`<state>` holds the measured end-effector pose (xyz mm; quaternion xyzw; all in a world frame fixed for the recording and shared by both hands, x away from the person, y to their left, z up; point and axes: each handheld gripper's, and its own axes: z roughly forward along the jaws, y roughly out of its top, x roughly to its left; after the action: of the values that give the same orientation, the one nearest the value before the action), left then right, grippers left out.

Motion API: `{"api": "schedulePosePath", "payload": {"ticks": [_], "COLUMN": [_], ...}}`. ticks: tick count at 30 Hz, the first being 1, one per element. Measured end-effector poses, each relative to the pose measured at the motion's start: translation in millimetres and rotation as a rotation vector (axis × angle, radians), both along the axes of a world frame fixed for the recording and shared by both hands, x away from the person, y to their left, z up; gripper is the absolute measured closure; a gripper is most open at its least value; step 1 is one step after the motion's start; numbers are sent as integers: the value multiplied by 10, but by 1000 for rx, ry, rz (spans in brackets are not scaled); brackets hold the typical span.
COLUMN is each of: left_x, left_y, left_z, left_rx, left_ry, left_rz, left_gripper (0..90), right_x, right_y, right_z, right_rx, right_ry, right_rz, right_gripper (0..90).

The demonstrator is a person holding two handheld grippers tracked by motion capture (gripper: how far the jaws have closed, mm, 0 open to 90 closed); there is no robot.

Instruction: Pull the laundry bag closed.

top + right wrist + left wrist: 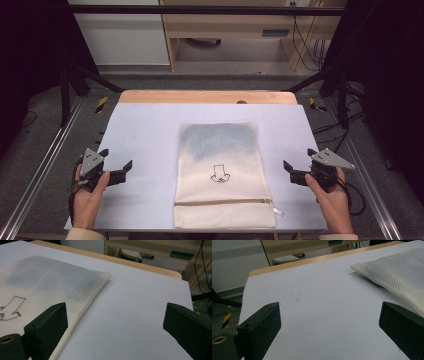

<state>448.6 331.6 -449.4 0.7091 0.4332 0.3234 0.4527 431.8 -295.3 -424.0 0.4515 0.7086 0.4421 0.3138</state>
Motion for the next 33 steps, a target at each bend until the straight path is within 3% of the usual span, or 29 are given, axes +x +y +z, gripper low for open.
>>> {"api": "schedulePosePath", "payload": {"ticks": [7,16,22,27,33], "left_x": [99,170,183,205,203], "left_y": [114,144,96,79,89], "left_z": [-100,-197,-245,-293,-293], "left_rx": [18,56,57,60,49], "left_ry": [25,52,67,86,85], "left_rz": [28,18,-14,-25,-25], "left_gripper": [24,24,24,24,24], "right_x": [48,133,120,112,92], "right_y": [-138,-168,-177,-182,-157], "right_z": [-169,-393,-499,-590,-589], "right_rx": [-22,-28,23,7,-13], "right_ry": [14,29,17,38,17], "right_rz": [-77,-60,-62,-59,-53], "right_gripper": [72,77,83,81,82]}}
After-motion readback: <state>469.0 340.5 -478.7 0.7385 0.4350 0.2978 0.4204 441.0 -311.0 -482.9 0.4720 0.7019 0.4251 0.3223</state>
